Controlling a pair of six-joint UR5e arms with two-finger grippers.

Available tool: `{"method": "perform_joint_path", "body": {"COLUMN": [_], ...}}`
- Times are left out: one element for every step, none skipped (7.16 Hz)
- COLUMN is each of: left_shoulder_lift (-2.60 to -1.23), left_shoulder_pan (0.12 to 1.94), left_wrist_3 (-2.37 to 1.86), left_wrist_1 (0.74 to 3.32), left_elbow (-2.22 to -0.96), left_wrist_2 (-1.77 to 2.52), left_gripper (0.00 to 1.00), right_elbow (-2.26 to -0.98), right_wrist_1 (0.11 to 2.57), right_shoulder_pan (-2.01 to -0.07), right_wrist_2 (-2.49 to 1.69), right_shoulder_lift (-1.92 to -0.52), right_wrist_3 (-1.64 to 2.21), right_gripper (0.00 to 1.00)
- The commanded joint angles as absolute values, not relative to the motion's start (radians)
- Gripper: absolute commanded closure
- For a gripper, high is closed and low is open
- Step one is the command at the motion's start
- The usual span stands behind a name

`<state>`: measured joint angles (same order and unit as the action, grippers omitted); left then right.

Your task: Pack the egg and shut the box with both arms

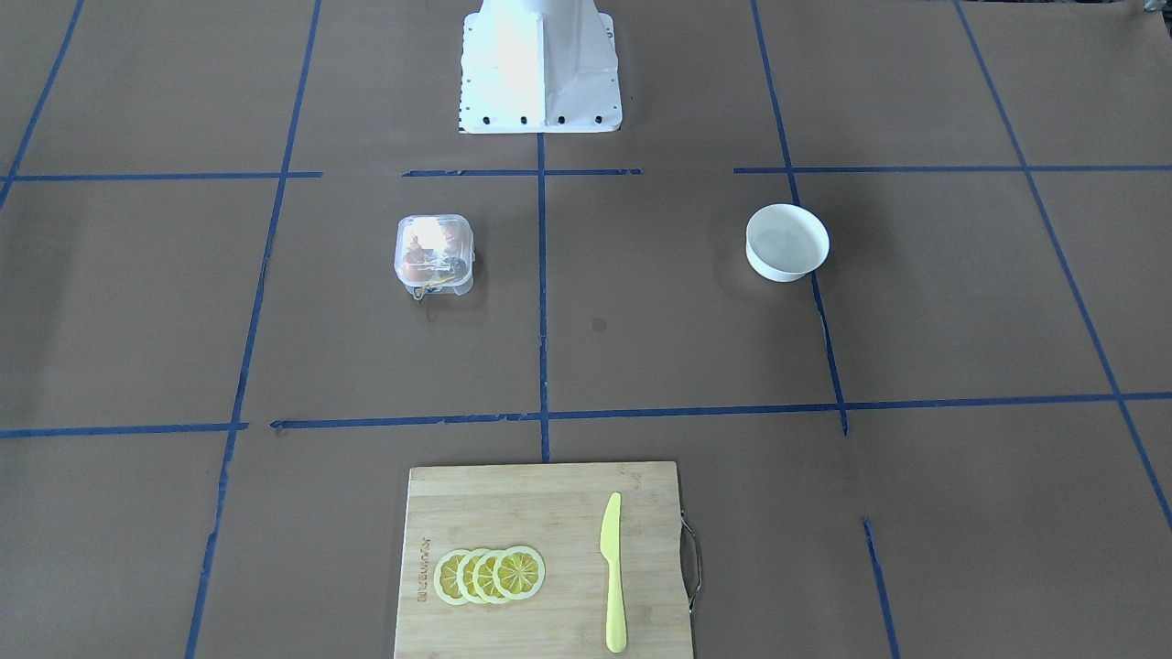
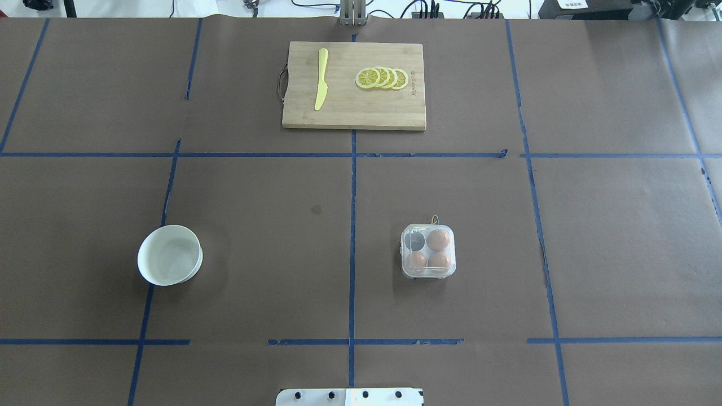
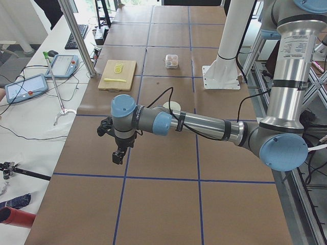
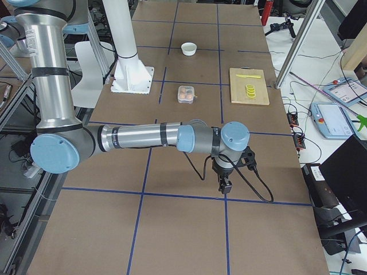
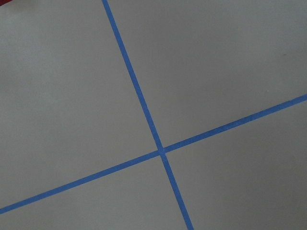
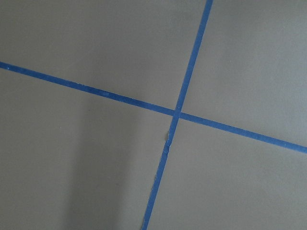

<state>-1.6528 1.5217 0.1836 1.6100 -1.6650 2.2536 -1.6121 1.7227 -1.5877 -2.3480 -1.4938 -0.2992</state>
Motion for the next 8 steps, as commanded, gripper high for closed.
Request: {"method": "perform_joint_path", "body": {"left_shoulder_lift": [-1.652,-1.635,-1.628,-1.609,-1.608,-1.606,-1.600,-1.598], "left_shoulder_pan": [1.522,1.522,1.523,1.523,1.523,1.523,1.523,1.523], "left_wrist_3": [0.183,0.183,0.178,0.175,0.173,0.173,0.170,0.035], "left_wrist_1": [1.580,1.580,1.577,1.560,1.530,1.507,1.488,1.486], "left_elbow": [-1.661,-1.661,-1.666,-1.667,-1.663,-1.658,-1.658,-1.660], "left_wrist_2": [2.252,2.252,2.259,2.263,2.264,2.272,2.319,2.356], "left_gripper": [0.00,0.00,0.00,0.00,0.00,0.00,0.00,0.00], "right_elbow": [-1.611,-1.603,-1.592,-1.592,-1.591,-1.591,-1.591,-1.592], "right_wrist_1": [1.723,1.723,1.723,1.723,1.723,1.723,1.723,1.723], "right_shoulder_pan": [-1.588,-1.588,-1.586,-1.585,-1.585,-1.585,-1.585,-1.585], "right_wrist_2": [-2.347,-2.347,-2.349,-2.352,-2.352,-2.352,-2.352,-2.353], "right_shoulder_lift": [-1.503,-1.503,-1.503,-1.503,-1.503,-1.502,-1.502,-1.502], "right_wrist_3": [-0.296,-0.298,-0.298,-0.296,-0.296,-0.296,-0.296,-0.295], "right_gripper": [0.00,0.00,0.00,0.00,0.00,0.00,0.00,0.00]}}
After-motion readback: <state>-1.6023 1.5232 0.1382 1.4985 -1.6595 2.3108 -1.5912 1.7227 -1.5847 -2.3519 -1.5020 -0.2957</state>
